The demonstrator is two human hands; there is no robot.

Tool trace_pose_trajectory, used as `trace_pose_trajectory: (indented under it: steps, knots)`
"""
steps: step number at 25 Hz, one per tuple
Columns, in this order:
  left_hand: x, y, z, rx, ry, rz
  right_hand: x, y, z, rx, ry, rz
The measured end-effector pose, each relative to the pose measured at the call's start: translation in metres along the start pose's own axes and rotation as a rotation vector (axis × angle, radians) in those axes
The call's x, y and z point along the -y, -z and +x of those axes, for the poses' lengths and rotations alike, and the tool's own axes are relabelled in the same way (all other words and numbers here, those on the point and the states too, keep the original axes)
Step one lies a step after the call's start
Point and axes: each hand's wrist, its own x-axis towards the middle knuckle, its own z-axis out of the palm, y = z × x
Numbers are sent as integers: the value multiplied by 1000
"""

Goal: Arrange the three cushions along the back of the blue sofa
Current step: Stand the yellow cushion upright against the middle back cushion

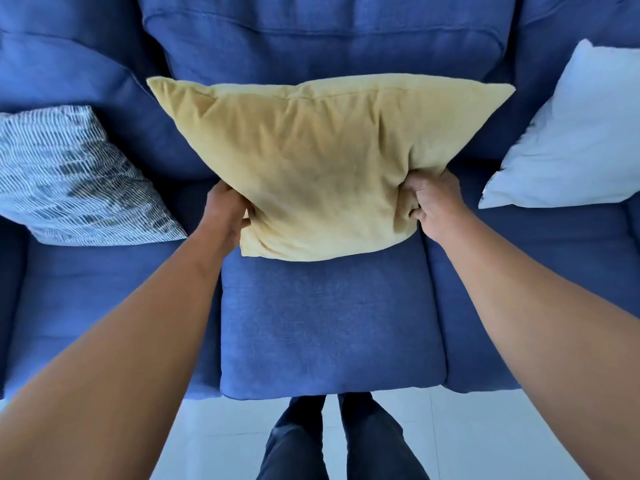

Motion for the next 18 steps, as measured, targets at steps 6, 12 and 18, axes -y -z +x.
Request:
trace_pose_trajectory:
  steps: [6, 12, 18]
  knots:
    - [17, 2, -5, -35, -68, 64, -11, 3, -3, 13, -49, -83]
    - [11, -2, -11, -118, -79, 80, -15, 10, -14, -24, -63, -179]
    - [51, 18, -60, -107, -18, 102, -16, 35, -52, -16, 15, -108]
